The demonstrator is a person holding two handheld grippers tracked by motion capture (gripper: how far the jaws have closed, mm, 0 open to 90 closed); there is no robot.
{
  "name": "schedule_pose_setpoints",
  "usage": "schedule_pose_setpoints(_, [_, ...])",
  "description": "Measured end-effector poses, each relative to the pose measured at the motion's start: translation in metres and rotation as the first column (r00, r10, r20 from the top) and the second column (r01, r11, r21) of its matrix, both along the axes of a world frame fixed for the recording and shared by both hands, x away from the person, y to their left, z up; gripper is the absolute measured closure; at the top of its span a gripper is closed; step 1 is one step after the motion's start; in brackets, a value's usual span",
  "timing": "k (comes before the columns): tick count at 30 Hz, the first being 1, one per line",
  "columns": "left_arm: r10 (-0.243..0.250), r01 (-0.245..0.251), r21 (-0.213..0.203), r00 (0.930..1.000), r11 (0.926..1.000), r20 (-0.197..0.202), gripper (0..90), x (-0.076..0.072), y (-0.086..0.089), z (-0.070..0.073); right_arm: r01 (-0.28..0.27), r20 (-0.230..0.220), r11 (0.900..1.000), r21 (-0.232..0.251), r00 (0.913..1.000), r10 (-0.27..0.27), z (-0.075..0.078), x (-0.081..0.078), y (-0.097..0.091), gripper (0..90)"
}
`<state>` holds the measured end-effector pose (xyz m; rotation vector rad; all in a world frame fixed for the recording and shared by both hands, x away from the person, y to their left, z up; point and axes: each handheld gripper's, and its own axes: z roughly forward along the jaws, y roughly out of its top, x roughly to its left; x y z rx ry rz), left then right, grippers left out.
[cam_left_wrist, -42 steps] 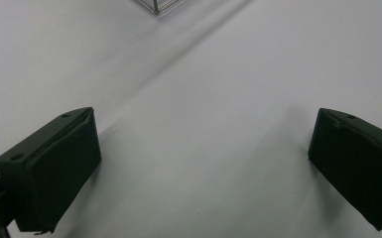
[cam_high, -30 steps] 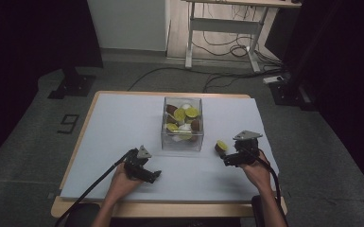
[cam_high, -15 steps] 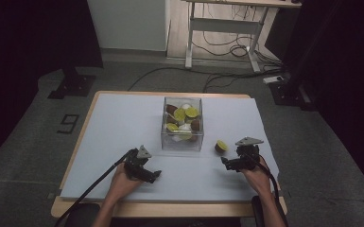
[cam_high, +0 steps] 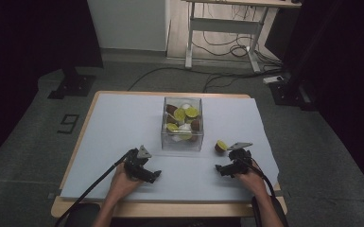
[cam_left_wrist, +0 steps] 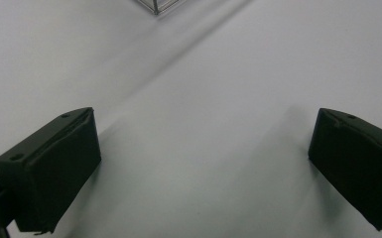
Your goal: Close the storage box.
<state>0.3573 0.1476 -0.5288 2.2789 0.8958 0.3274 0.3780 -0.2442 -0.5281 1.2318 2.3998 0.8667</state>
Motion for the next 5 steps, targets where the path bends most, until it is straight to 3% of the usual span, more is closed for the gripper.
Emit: schedule_pose_setpoints(5, [-0.001, 0.001, 0.0, 1.0, 1.0, 0.0, 0.0, -0.0002, -0.0001, -0.0002, -0.016, 0.037, 0.9995, 0.026, 0.9992, 0.015, -0.004, -0.0033, -0.0031, 0.0])
